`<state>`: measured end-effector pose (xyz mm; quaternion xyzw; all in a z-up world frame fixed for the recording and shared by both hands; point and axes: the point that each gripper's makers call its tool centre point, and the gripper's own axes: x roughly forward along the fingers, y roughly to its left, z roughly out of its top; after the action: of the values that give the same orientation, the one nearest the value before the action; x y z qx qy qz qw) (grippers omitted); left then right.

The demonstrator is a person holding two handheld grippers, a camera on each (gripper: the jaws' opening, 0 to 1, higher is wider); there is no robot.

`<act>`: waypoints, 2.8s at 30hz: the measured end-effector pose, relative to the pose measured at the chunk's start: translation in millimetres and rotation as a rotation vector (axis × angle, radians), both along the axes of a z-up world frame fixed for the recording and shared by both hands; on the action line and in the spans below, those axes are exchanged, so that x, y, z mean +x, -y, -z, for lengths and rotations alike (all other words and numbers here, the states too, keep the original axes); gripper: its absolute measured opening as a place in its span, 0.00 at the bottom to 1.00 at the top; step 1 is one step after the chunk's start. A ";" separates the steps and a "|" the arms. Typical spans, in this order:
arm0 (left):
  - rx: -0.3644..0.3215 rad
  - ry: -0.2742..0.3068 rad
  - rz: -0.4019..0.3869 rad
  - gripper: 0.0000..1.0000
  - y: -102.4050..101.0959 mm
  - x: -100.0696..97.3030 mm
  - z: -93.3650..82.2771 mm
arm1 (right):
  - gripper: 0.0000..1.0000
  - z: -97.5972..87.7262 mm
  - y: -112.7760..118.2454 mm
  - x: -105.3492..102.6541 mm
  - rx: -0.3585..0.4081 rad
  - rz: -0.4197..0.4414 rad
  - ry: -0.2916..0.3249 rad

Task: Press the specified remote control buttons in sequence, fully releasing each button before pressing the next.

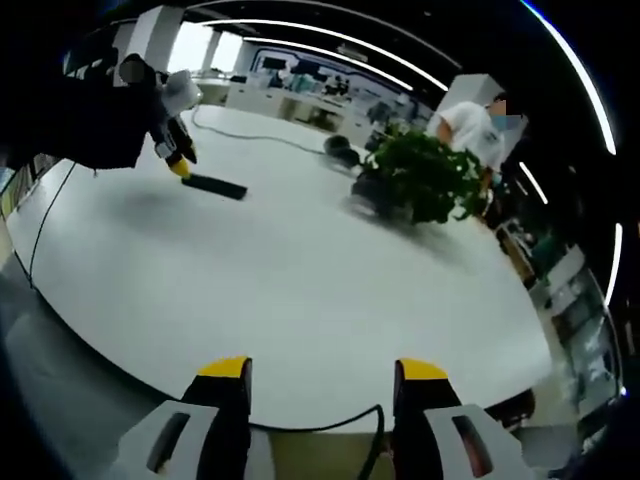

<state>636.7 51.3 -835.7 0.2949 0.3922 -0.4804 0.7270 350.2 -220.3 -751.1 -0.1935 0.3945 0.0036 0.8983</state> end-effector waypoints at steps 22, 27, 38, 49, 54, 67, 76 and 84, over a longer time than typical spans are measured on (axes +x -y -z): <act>0.168 -0.138 0.179 0.27 -9.5 5.7 26.6 | 0.54 -1.5 1.9 -0.7 -0.004 0.013 0.005; 0.184 -0.117 0.213 0.25 -10.7 6.8 26.7 | 0.53 -2.0 1.1 -0.5 -0.001 0.009 0.009; 0.199 -0.076 0.239 0.25 -8.3 4.8 26.5 | 0.52 -3.3 -1.6 0.3 0.007 -0.003 0.015; 0.224 -0.088 0.240 0.23 -7.2 5.8 27.8 | 0.50 -5.1 -2.6 1.3 0.024 -0.006 0.029; 0.224 -0.086 0.236 0.23 -7.2 3.5 27.9 | 0.49 -5.7 -3.1 1.6 0.030 -0.006 0.033; 0.262 -0.094 0.241 0.23 -6.3 -20.2 29.5 | 0.48 -10.6 -8.1 4.0 0.057 -0.021 0.064; 0.260 -0.095 0.248 0.23 -4.9 -48.4 31.6 | 0.47 -8.8 -11.9 3.7 0.069 -0.038 0.053; 0.289 -0.100 0.273 0.23 -5.0 -75.2 31.6 | 0.46 -8.4 -12.8 3.8 0.082 -0.040 0.054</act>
<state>561.5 56.3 -867.3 0.4220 0.4492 -0.5272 0.5849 354.0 -207.4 -742.7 -0.1643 0.3657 0.0323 0.9155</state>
